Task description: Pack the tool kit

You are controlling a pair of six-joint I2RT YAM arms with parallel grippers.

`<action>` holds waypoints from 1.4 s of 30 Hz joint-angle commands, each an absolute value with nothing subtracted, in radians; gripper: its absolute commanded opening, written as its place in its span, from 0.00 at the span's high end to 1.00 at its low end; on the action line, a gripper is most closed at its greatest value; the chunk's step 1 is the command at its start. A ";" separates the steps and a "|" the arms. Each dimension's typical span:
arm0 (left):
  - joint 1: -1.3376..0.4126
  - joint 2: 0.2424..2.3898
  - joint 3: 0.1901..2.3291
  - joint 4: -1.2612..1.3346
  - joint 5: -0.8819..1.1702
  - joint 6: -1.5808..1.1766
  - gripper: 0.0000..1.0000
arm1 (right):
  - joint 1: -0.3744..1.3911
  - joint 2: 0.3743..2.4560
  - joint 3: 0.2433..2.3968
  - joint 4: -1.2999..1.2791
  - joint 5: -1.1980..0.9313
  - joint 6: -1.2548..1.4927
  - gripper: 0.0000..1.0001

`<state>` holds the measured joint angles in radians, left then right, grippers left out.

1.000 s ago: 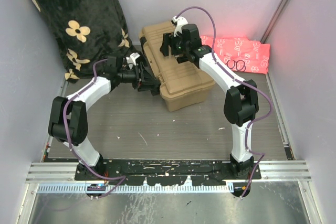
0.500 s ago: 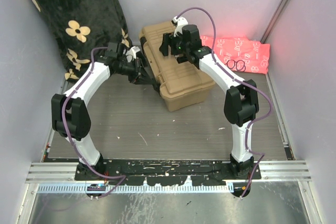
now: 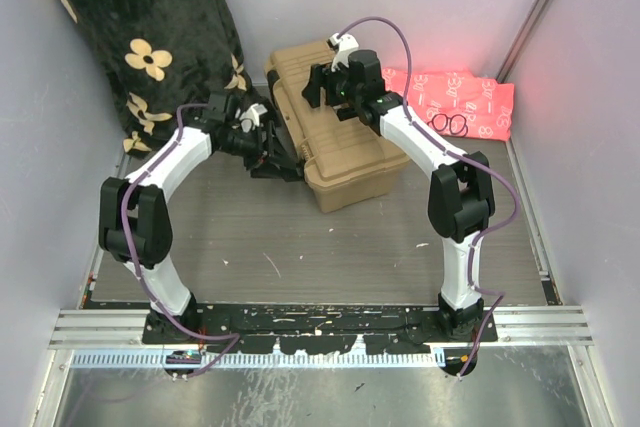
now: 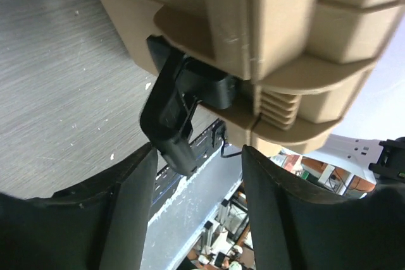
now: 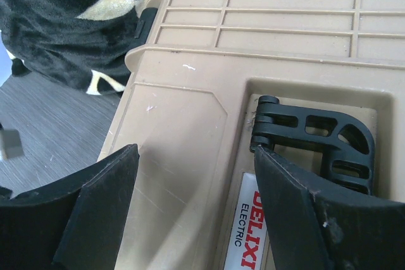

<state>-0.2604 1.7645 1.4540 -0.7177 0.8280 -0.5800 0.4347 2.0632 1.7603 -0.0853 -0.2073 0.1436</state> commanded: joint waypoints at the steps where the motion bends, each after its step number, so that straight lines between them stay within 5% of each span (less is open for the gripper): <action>1: -0.281 1.685 1.335 -0.460 0.887 -0.677 0.40 | 0.361 2.285 1.543 -0.794 -0.121 0.272 0.20; 10: -0.325 1.632 1.054 0.137 0.866 -0.985 0.32 | 0.360 2.267 1.571 -0.841 -0.096 0.260 0.20; 24: -0.333 1.642 0.939 0.470 0.821 -1.104 0.42 | 0.361 2.230 1.548 -0.867 -0.066 0.255 0.20; 36: -0.332 1.581 0.897 0.478 0.846 -1.141 0.95 | 0.363 2.233 1.554 -0.864 -0.069 0.261 0.20; 42: -0.323 1.525 0.948 0.358 0.865 -1.116 0.95 | 0.364 2.232 1.548 -0.858 -0.070 0.260 0.20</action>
